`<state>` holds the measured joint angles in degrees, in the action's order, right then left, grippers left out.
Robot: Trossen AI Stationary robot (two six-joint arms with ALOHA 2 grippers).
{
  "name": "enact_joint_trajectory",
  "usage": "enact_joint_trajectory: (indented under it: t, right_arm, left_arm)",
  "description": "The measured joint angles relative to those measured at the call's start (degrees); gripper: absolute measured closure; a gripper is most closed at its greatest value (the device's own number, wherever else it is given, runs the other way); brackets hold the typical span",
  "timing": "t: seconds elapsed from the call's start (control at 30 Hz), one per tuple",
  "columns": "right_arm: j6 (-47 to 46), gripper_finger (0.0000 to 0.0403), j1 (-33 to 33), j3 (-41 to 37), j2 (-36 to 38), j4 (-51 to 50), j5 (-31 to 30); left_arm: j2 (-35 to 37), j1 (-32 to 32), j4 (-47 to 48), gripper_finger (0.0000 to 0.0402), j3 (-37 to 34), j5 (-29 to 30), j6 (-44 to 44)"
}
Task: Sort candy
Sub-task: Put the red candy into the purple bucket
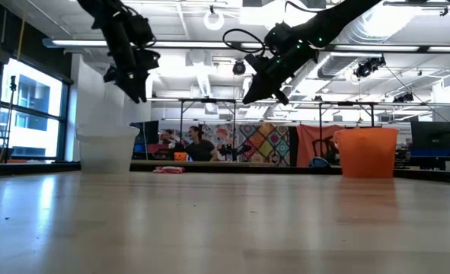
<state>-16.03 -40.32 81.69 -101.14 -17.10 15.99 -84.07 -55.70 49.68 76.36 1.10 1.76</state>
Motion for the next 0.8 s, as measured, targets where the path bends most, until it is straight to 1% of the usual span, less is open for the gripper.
enact_joint_trajectory:
  t: [0.2, 0.3, 0.37, 0.43, 0.53, 0.67, 0.73, 0.8]
  right_arm:
    - [0.0, 0.0403, 0.0, 0.0, 0.0, 0.0, 0.0]
    - [0.2, 0.0403, 0.0, 0.0, 0.0, 0.0, 0.0]
    - [0.7, 0.0403, 0.0, 0.0, 0.0, 0.0, 0.0]
    - [0.9, 0.0403, 0.0, 0.0, 0.0, 0.0, 0.0]
    - [0.9, 0.0403, 0.0, 0.0, 0.0, 0.0, 0.0]
    - [0.2, 0.0403, 0.0, 0.0, 0.8, -0.2, 1.2]
    - [0.2, 0.0403, 0.0, 0.0, 1.7, 0.2, 1.5]
    - [0.7, 0.0403, -0.2, 0.0, 2.7, 0.1, 1.6]
  left_arm:
    - [-0.1, 4.3, 0.0, 0.0273, 0.2, -0.5, 0.0]
    - [-1.3, 6.1, -0.2, 0.0274, 0.3, -5.0, 0.2]
    - [-2.6, 7.1, -0.3, 0.0282, 0.3, -6.4, 0.0]
    - [-4.7, 8.1, -0.6, 0.0297, 0.3, -6.4, 0.3]
    - [-9.2, 9.5, -3.0, 0.0332, 0.4, -6.5, 0.5]
    - [-16.3, 11.4, -3.2, 0.0377, 4.2, -6.9, 0.9]
    - [-19.4, 12.4, -3.1, 0.0385, 6.2, -5.2, 0.9]
    - [-22.3, 13.0, -2.9, 0.0383, 8.1, -3.6, 0.8]
